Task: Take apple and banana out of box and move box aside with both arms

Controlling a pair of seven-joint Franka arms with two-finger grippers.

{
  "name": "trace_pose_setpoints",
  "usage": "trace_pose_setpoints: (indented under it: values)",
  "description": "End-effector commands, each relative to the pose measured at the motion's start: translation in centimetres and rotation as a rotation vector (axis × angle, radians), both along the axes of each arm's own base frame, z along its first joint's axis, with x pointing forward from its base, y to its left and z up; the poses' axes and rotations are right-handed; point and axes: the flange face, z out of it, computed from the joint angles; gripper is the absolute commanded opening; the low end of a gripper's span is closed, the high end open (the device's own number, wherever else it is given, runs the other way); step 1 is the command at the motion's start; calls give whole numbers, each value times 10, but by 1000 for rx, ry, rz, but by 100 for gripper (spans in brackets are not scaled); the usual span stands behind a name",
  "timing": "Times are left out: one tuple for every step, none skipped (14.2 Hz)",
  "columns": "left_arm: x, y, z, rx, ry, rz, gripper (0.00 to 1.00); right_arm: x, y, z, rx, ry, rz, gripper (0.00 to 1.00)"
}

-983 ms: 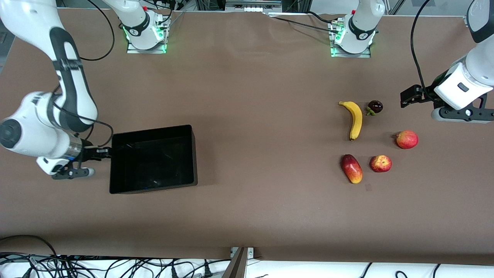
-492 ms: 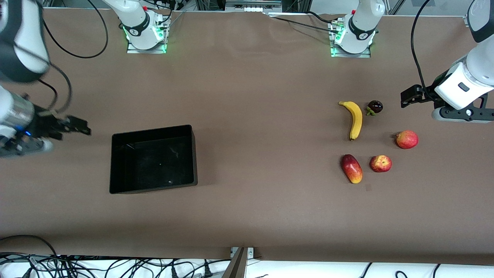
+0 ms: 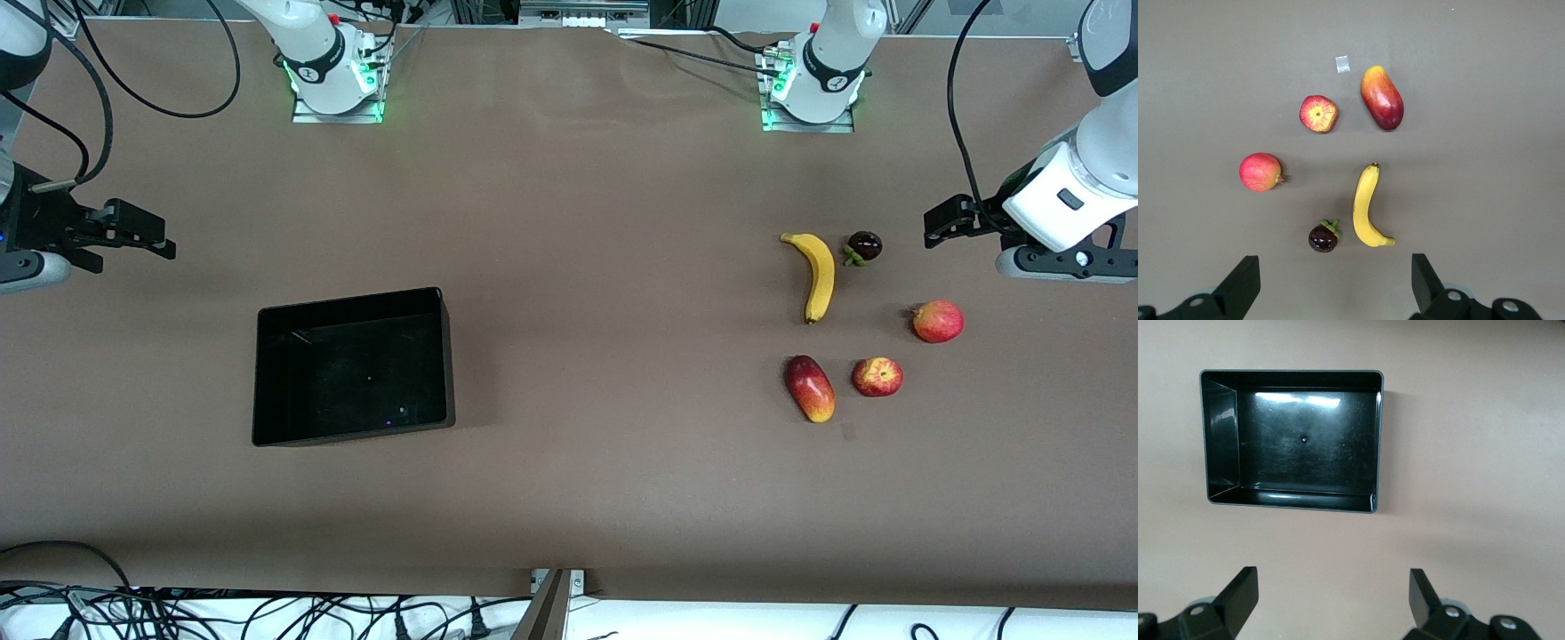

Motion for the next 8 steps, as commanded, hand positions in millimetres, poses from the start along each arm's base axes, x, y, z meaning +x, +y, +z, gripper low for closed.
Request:
trace_pose_setpoints:
  values:
    - [5,-3,5,-24,4,-10,100,-2,1,1,-40,4,-4,100]
    - [5,-3,5,-24,4,-10,100,-1,3,1,-56,0,4,100]
    - [5,-3,4,-24,5,-10,100,-1,5,-1,-61,4,14,100]
    - [5,-3,5,-24,4,-10,100,-1,6,0,-59,1,8,100]
    - [5,-3,5,-24,4,-10,100,-1,6,0,-63,4,6,100]
    - [5,-3,4,-24,5,-8,100,-1,5,0,-60,0,4,100]
    - [5,-3,4,-24,5,-8,100,-1,5,1,-61,-2,4,100]
    - [5,-3,4,-24,5,-8,100,-1,6,1,-64,0,8,100]
